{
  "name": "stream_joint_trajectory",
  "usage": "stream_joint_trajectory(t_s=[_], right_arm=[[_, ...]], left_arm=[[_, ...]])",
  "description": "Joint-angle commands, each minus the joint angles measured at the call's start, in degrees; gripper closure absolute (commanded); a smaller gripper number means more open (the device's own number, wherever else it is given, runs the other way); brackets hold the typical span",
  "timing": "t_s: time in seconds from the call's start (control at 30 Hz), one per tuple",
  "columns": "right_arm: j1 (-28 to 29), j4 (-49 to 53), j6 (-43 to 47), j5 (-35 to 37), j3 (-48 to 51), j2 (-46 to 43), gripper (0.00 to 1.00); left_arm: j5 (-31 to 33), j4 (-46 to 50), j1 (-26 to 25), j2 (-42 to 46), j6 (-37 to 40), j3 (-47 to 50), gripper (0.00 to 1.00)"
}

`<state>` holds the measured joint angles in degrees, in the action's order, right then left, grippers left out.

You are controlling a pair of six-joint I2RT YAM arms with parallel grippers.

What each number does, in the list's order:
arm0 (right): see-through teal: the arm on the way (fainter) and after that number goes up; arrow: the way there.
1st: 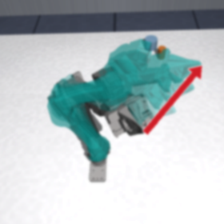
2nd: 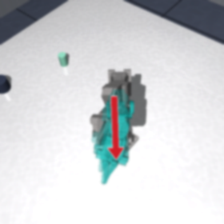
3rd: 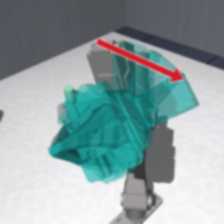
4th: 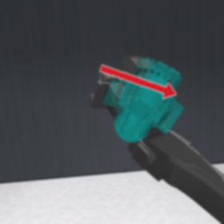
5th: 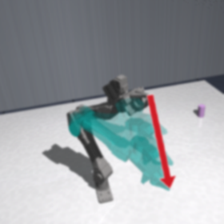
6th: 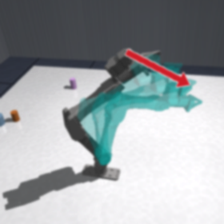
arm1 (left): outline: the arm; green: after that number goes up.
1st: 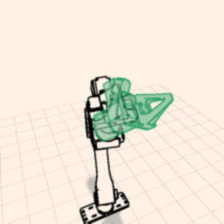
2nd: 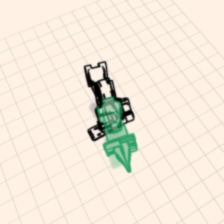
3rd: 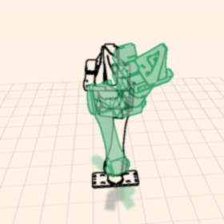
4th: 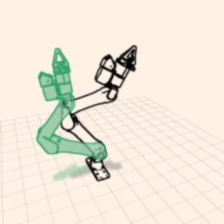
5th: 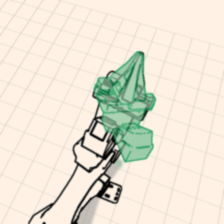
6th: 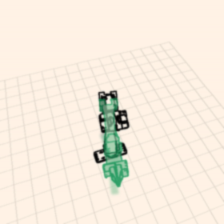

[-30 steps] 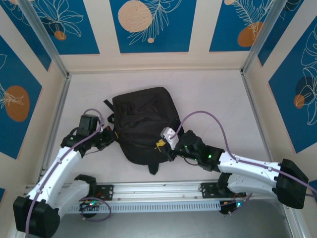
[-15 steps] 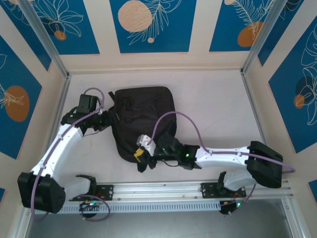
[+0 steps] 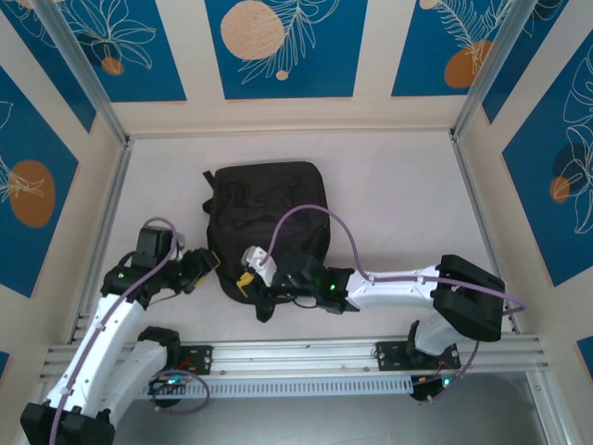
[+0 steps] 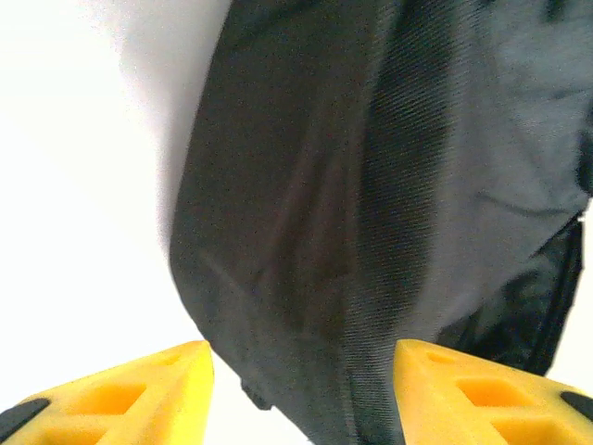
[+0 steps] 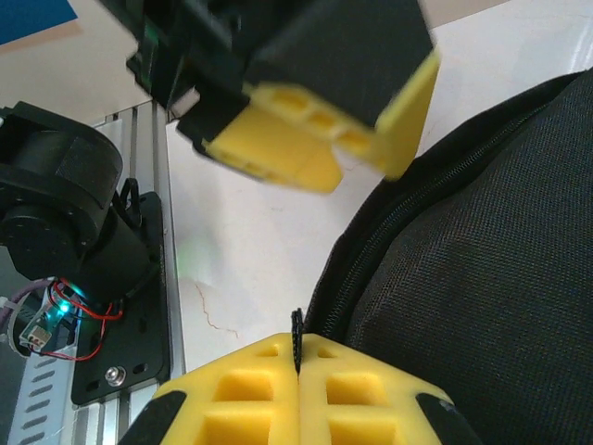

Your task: Pack books, pencil case, and school supplies into a backpack

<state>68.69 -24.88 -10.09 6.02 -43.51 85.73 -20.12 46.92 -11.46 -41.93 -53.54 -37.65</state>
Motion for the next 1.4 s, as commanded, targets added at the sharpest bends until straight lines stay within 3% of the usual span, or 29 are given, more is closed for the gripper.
stream_joint_trajectory(t_s=[0.0, 0.23, 0.43, 0.6, 0.83, 0.97, 1.2, 1.37], right_arm=[[0.44, -3.01, -1.07, -0.01, -0.59, -0.51, 1.0], [0.83, -1.27, -1.34, 0.66, 2.77, -4.17, 1.0], [0.73, 3.33, 0.28, -0.56, 5.85, -8.54, 1.0], [0.58, 8.63, 2.41, -0.17, 8.21, -13.29, 1.0], [-1.48, 12.29, 4.1, -0.66, 12.6, -21.21, 1.0], [-2.02, 11.27, 4.26, -3.08, 12.83, -21.48, 1.0], [-1.78, 8.49, 4.13, -6.19, 6.32, -11.55, 1.0], [-0.58, 5.28, 3.7, -5.63, -2.29, -0.88, 1.0]], left_arm=[[-2.09, -0.41, -0.65, 0.18, -2.87, -0.12, 0.47], [-2.53, -5.29, -2.94, -4.43, -2.5, 1.13, 0.49], [-1.89, -9.37, -3.47, -9.33, -3.57, 2.08, 0.71], [3.38, -5.74, -3.4, -9.22, -0.46, -1.65, 0.99], [7.43, -2.81, -2.49, -8.78, 2.06, -4.04, 1.0], [8.93, -1.76, -1.37, -9.98, 4.36, -6.41, 1.0], [12.28, 2.11, 4.06, -16.44, 13.98, -15.97, 1.0], [9.84, 0.81, 9.44, -21.5, 14.41, -20.18, 1.0]])
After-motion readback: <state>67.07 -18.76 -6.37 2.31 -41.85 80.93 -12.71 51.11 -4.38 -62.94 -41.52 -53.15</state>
